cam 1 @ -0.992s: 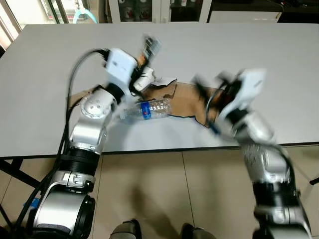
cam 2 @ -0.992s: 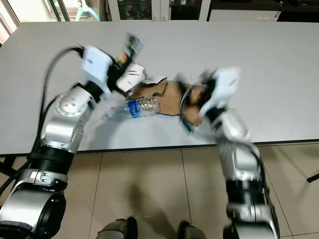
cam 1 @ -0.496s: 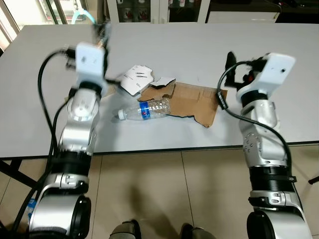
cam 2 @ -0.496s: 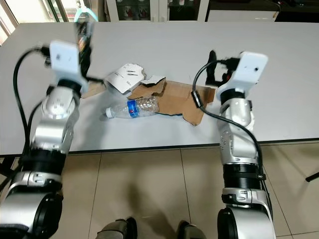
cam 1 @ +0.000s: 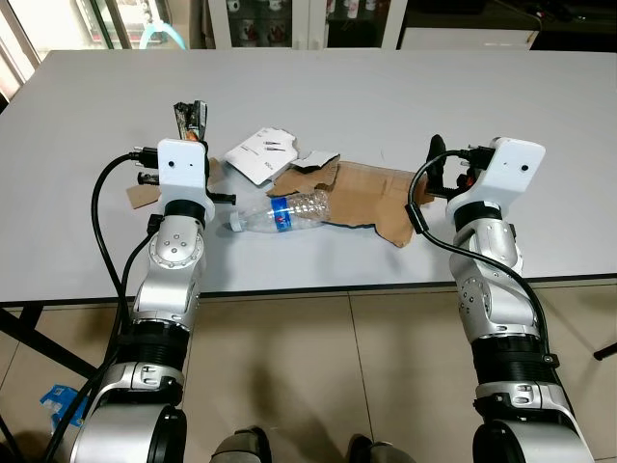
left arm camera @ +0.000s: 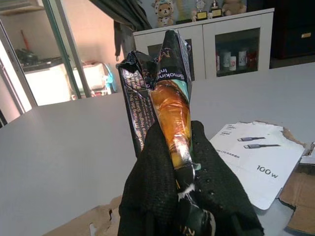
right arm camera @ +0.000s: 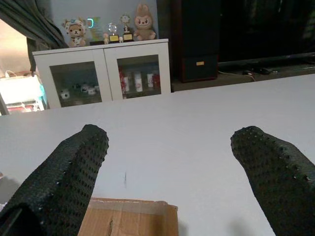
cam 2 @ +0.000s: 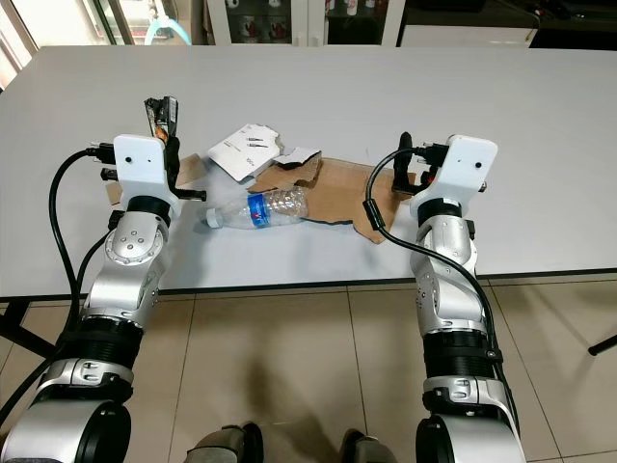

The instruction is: Picking trash to rubbish bin

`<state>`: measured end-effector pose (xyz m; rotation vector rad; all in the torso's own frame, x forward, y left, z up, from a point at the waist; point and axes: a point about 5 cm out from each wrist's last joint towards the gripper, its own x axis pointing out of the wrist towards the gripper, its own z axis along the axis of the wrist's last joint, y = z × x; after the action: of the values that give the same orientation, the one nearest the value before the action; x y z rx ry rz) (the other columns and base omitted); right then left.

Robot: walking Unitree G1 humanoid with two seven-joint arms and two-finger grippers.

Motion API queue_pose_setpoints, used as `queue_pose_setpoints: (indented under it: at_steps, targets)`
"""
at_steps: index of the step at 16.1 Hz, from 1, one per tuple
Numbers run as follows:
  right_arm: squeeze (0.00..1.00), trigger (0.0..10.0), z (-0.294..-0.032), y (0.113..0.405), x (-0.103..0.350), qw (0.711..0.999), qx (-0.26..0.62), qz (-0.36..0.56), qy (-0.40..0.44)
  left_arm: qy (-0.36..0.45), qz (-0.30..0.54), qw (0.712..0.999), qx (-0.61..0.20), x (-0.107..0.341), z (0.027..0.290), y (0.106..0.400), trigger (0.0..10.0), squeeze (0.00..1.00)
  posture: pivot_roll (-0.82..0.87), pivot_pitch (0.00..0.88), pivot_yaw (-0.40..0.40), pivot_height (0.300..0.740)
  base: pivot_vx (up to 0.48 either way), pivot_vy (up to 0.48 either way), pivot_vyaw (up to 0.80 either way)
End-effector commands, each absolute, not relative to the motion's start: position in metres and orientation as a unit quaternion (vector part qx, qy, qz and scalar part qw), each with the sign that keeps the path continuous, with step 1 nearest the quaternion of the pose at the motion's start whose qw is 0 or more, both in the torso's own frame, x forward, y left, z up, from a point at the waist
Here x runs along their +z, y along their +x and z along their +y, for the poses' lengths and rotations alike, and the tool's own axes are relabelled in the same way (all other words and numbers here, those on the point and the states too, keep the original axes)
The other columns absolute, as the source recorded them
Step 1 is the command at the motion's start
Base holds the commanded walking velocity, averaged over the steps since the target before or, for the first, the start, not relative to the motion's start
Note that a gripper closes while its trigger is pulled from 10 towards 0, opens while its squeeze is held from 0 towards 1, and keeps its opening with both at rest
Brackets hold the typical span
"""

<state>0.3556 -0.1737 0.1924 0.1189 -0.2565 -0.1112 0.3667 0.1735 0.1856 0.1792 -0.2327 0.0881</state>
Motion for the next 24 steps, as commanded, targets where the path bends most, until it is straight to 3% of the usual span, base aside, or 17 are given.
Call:
queue_pose_setpoints:
  at_steps: [1,14,24]
  targets:
    - [0.00,10.0,-0.177,0.354,0.194,0.987,-0.064,-0.136,0.060,0.089,-0.119,0.988,0.048,0.186,0.172,0.367,10.0,0.00,-0.03,0.098,-0.003,0.740,0.000,0.000,0.00]
    - [0.00,10.0,-0.170,0.355,0.181,0.990,-0.050,-0.113,0.067,0.090,-0.104,0.990,0.037,0.176,0.163,0.364,10.0,0.00,-0.02,0.102,-0.010,0.740,0.000,0.000,0.00]
    - [0.00,10.0,-0.171,0.355,0.176,0.991,-0.051,-0.104,0.068,0.090,-0.107,0.989,0.039,0.179,0.164,0.364,10.0,0.00,-0.02,0.110,-0.007,0.740,-0.241,0.000,0.00]
